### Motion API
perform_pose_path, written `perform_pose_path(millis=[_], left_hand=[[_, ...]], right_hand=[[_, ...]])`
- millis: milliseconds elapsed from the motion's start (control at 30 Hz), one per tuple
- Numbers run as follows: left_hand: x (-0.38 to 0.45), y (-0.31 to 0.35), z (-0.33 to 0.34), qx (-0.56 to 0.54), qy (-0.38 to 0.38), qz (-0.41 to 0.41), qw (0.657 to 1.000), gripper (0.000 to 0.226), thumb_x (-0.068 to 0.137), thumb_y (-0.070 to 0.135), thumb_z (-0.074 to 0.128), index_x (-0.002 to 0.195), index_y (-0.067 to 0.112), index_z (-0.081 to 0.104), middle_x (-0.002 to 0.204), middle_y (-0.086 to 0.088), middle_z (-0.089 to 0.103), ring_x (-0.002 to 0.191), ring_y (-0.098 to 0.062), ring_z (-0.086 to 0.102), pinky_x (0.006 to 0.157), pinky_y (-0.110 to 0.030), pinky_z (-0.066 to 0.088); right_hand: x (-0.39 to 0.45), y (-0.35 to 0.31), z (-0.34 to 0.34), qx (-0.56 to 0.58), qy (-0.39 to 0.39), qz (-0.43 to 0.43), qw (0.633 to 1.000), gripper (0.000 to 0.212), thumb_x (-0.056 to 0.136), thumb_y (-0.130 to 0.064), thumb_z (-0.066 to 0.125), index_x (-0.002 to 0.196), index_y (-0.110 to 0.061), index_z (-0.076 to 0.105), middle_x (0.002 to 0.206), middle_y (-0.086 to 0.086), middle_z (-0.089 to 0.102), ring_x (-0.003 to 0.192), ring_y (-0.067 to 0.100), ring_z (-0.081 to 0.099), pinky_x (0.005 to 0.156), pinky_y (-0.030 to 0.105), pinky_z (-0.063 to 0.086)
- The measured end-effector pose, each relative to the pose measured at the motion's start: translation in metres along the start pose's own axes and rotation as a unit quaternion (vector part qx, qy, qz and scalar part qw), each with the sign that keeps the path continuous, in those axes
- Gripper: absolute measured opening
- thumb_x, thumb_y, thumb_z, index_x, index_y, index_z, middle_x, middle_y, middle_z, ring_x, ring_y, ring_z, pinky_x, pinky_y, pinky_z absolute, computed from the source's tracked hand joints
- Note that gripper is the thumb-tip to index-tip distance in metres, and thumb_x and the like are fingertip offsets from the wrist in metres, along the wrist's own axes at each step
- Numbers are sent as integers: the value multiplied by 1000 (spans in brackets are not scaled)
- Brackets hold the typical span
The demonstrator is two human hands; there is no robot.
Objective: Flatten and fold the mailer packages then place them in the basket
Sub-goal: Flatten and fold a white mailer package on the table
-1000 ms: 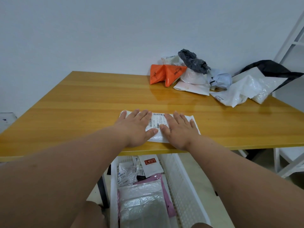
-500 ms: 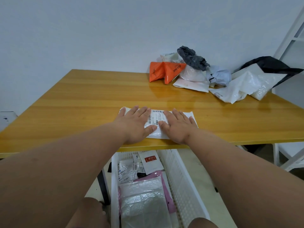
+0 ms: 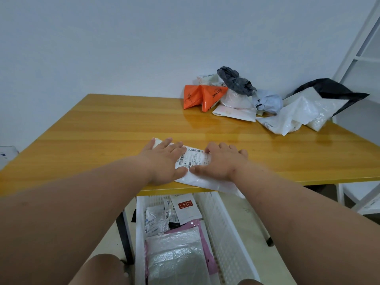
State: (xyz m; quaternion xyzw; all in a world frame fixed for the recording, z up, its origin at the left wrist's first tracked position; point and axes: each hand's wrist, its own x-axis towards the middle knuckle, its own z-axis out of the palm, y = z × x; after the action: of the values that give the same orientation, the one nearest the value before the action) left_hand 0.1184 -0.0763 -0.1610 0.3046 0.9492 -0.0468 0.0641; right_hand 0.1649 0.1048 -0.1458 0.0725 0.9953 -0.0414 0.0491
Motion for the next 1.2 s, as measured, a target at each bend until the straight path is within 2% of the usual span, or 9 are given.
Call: perform_pose_path(millis=[167, 433, 600, 733, 833, 933, 1033, 1100, 1200], left_hand=[[-4, 11, 0, 12, 46, -18, 999, 67, 97, 56, 26, 156, 33, 4, 164, 10, -4, 150, -20, -5, 121, -46, 3], [-10, 13, 5, -32, 76, -32, 996, 61, 100, 38, 31, 156, 34, 8, 163, 6, 4, 149, -19, 4, 120, -42, 12], [-20, 9, 8, -77, 111, -53, 989, 59, 101, 39, 37, 154, 25, 17, 161, 4, 14, 148, -18, 12, 117, -40, 22], [-29, 6, 11, -74, 137, -102, 983, 63, 95, 52, 45, 149, 26, 28, 152, 2, 28, 140, -20, 25, 109, -40, 30], [-38, 9, 7, -80, 163, -133, 974, 46, 90, 57, 50, 122, 24, 47, 127, 1, 46, 119, -21, 43, 95, -37, 41], [-49, 16, 0, -93, 102, -157, 978, 41, 94, 61, 41, 88, 21, 49, 98, 2, 58, 89, -19, 55, 74, -34, 47], [-60, 23, -1, -147, 26, -160, 976, 60, 96, 64, 32, 81, 12, 58, 75, 0, 61, 65, -15, 59, 64, -28, 46], [-67, 27, 0, -283, -38, -191, 939, 71, 94, 68, 32, 87, 4, 62, 70, -5, 66, 53, -17, 60, 60, -25, 47], [-84, 30, -1, -455, -101, -225, 856, 72, 90, 73, 37, 106, 5, 58, 89, -14, 72, 62, -22, 67, 52, -24, 50]], right_hand=[[-6, 0, 1, -19, -34, 25, 999, 103, 64, -95, 39, 144, -31, 35, 149, 8, 35, 138, 31, 30, 108, 54, 22], [-17, 3, 7, 56, -28, 38, 997, 84, 84, -81, 30, 143, -21, 38, 150, 9, 35, 138, 32, 29, 109, 53, 25], [-26, 9, 5, 158, -22, 14, 987, 54, 89, -53, 53, 130, -20, 44, 125, 6, 57, 109, 26, 54, 95, 41, 46], [-44, 8, -4, 243, -42, 4, 969, 72, 86, -44, 70, 141, -16, 34, 123, 4, 59, 98, 18, 54, 84, 33, 46], [-50, 5, -7, 268, -51, 15, 962, 62, 79, -40, 79, 125, -14, 47, 118, 2, 62, 100, 19, 60, 89, 36, 50], [-55, 5, -8, 300, -79, 8, 951, 33, 75, -30, 83, 98, -14, 67, 105, 5, 72, 97, 23, 68, 94, 42, 53], [-65, 4, -10, 353, -90, 4, 931, 39, 73, -20, 85, 103, -16, 61, 106, 7, 72, 99, 26, 68, 94, 46, 53], [-75, 3, -13, 378, -79, 5, 922, 60, 73, -16, 85, 121, -15, 48, 115, 6, 66, 106, 26, 64, 96, 48, 51], [-86, 3, -18, 384, -84, -17, 919, 82, 73, -14, 85, 137, -19, 34, 121, 4, 62, 110, 24, 62, 97, 48, 51]])
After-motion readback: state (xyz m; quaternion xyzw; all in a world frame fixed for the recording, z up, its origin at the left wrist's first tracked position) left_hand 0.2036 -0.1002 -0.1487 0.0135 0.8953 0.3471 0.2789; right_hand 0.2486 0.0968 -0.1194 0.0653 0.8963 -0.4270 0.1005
